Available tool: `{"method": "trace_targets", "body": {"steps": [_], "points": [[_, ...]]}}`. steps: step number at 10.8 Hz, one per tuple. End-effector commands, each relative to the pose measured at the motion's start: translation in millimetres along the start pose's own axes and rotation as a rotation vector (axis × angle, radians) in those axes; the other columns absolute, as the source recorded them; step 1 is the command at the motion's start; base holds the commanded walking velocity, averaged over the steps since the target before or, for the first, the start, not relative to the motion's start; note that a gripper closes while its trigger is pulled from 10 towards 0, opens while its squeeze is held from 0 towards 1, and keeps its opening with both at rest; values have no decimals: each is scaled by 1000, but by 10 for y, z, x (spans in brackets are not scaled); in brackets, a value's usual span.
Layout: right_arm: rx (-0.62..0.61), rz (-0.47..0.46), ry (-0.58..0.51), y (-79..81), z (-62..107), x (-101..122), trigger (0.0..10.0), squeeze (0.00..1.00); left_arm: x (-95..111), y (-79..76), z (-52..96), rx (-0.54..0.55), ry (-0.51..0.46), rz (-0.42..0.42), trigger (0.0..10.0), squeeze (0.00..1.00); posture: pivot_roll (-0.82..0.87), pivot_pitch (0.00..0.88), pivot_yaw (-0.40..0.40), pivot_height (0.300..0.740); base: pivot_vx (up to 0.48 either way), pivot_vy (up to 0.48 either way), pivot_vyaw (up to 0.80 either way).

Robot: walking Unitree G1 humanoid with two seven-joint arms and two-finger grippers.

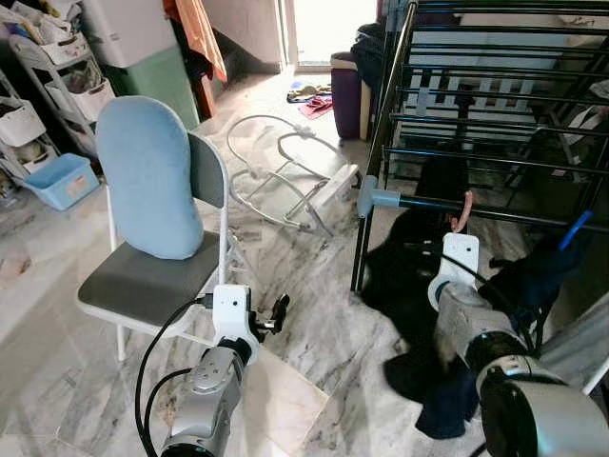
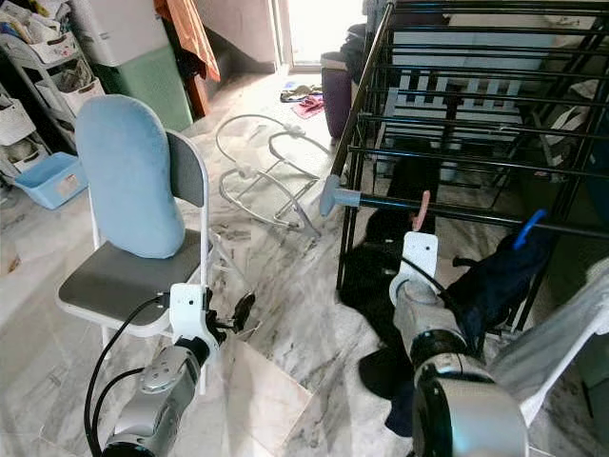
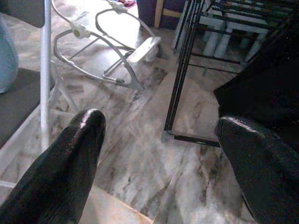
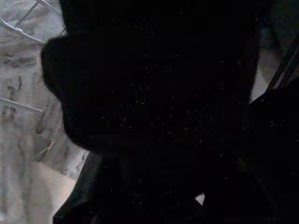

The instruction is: Hang hanger

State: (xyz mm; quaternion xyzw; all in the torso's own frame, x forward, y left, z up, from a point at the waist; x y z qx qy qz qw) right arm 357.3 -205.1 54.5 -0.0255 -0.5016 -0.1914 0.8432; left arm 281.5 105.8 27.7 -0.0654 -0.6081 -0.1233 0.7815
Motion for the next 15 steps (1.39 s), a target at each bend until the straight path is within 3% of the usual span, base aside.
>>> {"method": "trace_targets", "body": {"steps": [1,3,8,12,15], "points": [[26,45,-53,41,13,67,10000,1000,6,8,-2,4,0,-11,10000,0,-96,0,84,740,0,0,0],[36,141,-182,-24,93,85,10000,1000,-4,6,15,3,-1,-17,10000,0,-102,0,83,740,0,0,0],[2,143,-244,-242,282,-56,10000,1000,-30,22,57,-3,7,3,10000,0,-110,0,91,740,0,0,0],[89,191,-310,-346,519,-4,10000,1000,-47,239,221,85,11,11,10000,0,-105,0,76,740,0,0,0],[101,186,-313,-378,574,17,10000,1000,-44,214,242,86,22,9,10000,0,-110,0,79,740,0,0,0]]}}
Point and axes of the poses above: a point about 5 cm out from each wrist's last joint towards the gripper, its own z axis pointing back from the gripper into the wrist, its own x axis along the axis of the wrist's last joint, y = z × x, the point moved 1 cm from there along -z, pointing out of the wrist towards the gripper, and after that the axes turned 15 degrees about -z, right-handed, at the moved point
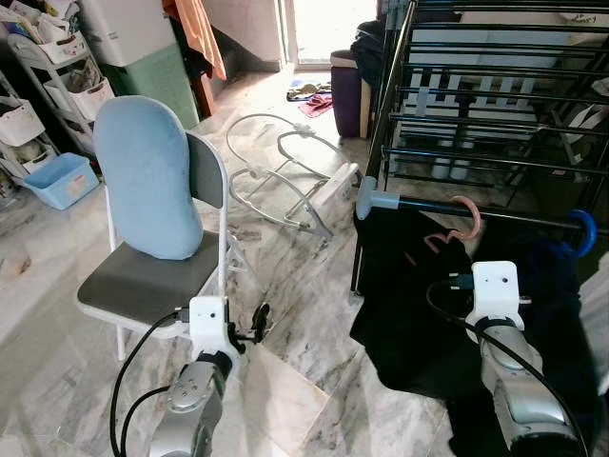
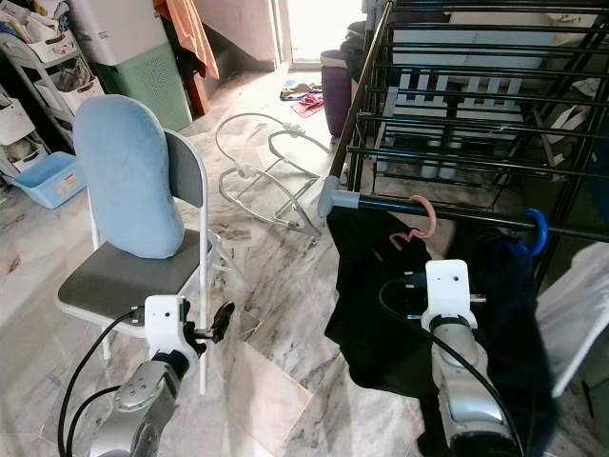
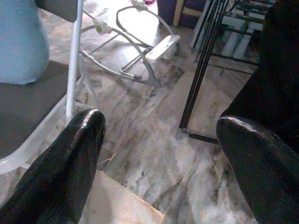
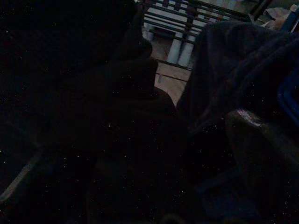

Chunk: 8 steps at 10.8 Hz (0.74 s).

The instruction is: Hang hanger

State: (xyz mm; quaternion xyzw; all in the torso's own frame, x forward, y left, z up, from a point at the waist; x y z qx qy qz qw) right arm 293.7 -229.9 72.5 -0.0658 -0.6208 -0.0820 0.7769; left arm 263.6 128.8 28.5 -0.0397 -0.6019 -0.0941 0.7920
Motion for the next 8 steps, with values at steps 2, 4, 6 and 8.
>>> {"method": "trace_targets", "body": {"steps": [2,4,6,8], "points": [[16,-15,-18,29,13,72,10000,1000,33,23,-7,-1,-1,-15,10000,0,-115,0,80,740,0,0,0],[23,-17,-9,34,-4,86,10000,1000,41,28,-20,0,2,-21,10000,0,-115,0,79,740,0,0,0],[26,-18,-3,40,-9,93,10000,1000,18,26,-3,4,10,-22,10000,0,-111,0,75,740,0,0,0],[28,-21,3,52,-11,87,10000,1000,13,25,-1,5,13,-23,10000,0,-108,0,73,740,-122,0,0]]}}
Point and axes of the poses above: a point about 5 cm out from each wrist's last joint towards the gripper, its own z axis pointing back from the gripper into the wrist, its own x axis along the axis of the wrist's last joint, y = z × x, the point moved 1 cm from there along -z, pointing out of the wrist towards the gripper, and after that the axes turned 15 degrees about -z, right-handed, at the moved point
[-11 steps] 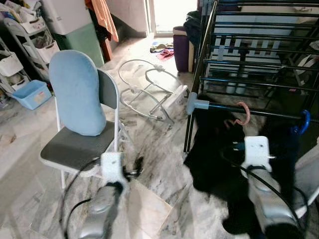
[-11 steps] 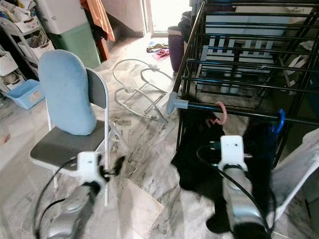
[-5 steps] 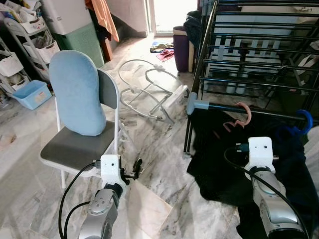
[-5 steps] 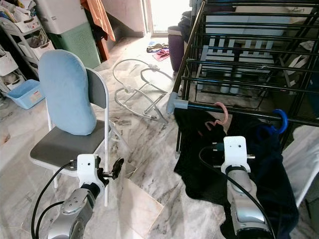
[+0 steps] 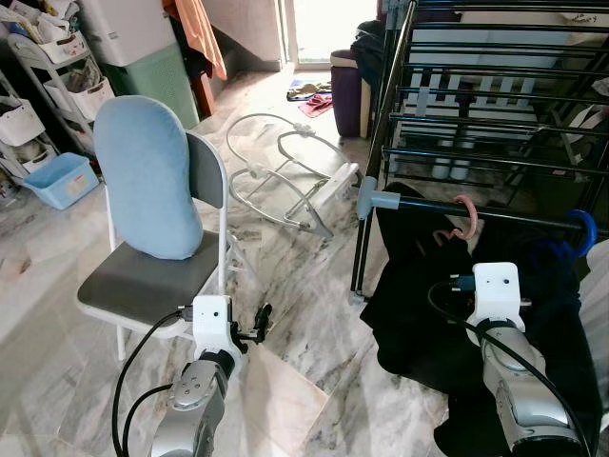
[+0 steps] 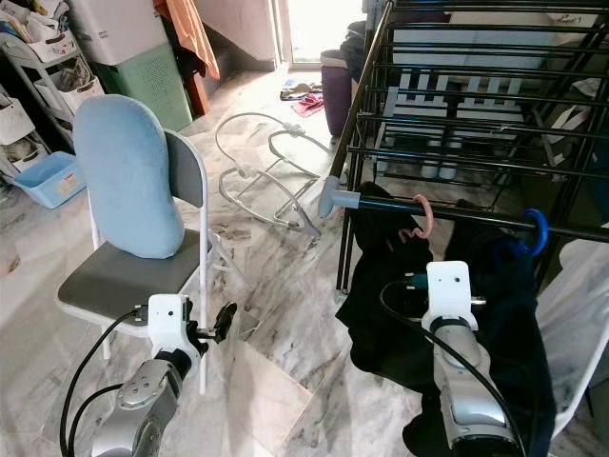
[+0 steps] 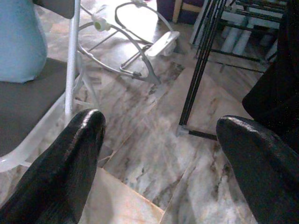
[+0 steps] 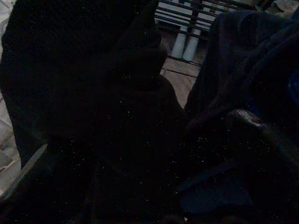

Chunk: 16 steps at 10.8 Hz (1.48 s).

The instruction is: Hang hanger

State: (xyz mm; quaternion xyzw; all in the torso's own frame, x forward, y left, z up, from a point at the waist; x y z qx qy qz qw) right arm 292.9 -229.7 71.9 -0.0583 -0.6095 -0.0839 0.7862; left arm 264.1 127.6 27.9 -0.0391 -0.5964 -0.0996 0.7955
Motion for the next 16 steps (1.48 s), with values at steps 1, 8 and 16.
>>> {"method": "trace_targets", "body": {"steps": [1,8,16], "points": [[20,-14,-26,58,-19,96,10000,1000,18,38,1,11,0,-16,10000,0,-109,0,73,740,-244,0,0],[13,-13,-21,64,-28,88,10000,427,26,31,-22,7,2,-18,10000,0,-116,0,77,740,-266,0,0],[14,-8,-25,67,-54,98,10000,0,67,89,-58,22,-10,-8,10000,0,-119,0,82,740,-176,0,0]]}}
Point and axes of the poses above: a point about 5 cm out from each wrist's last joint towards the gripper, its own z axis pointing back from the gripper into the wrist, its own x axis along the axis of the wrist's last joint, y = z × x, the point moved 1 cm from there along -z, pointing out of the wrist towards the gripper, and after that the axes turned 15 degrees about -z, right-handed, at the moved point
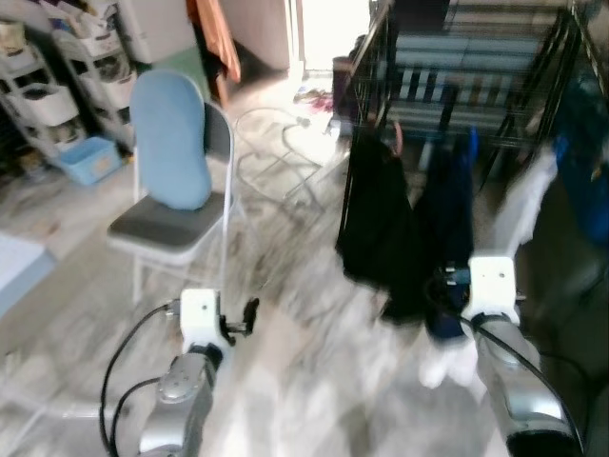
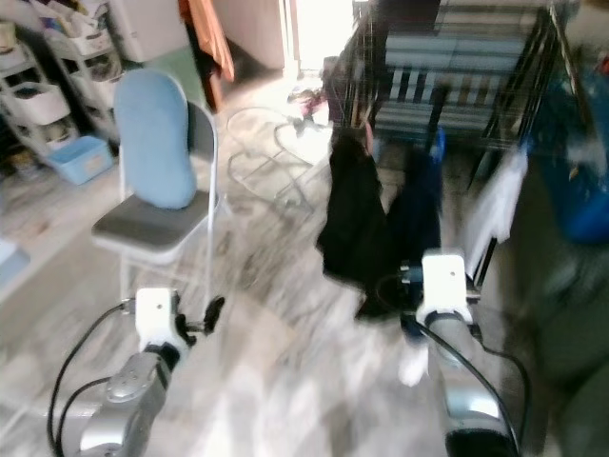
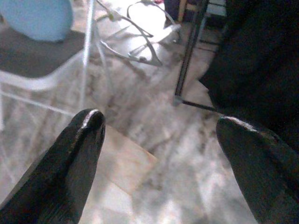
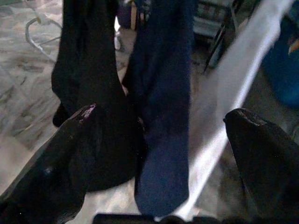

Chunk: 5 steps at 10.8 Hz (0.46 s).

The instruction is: Hang hanger

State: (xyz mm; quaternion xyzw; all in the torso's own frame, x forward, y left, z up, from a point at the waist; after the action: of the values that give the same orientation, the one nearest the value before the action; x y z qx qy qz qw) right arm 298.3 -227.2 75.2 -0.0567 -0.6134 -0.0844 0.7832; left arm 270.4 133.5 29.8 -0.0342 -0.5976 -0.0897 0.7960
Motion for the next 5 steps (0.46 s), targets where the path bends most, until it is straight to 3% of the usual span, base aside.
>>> {"method": "trace_targets", "body": {"steps": [1,3,5], "points": [[14,-4,-16,42,-21,56,10000,0,54,24,-15,0,-18,-4,10000,0,-119,0,82,740,0,0,0],[7,-26,-11,53,-52,64,10000,0,119,55,-41,-1,-33,17,10000,0,-113,0,84,740,0,0,0],[10,-29,-6,73,-63,53,10000,0,110,60,-37,-3,-33,20,10000,0,-113,0,85,740,0,330,-750]]}}
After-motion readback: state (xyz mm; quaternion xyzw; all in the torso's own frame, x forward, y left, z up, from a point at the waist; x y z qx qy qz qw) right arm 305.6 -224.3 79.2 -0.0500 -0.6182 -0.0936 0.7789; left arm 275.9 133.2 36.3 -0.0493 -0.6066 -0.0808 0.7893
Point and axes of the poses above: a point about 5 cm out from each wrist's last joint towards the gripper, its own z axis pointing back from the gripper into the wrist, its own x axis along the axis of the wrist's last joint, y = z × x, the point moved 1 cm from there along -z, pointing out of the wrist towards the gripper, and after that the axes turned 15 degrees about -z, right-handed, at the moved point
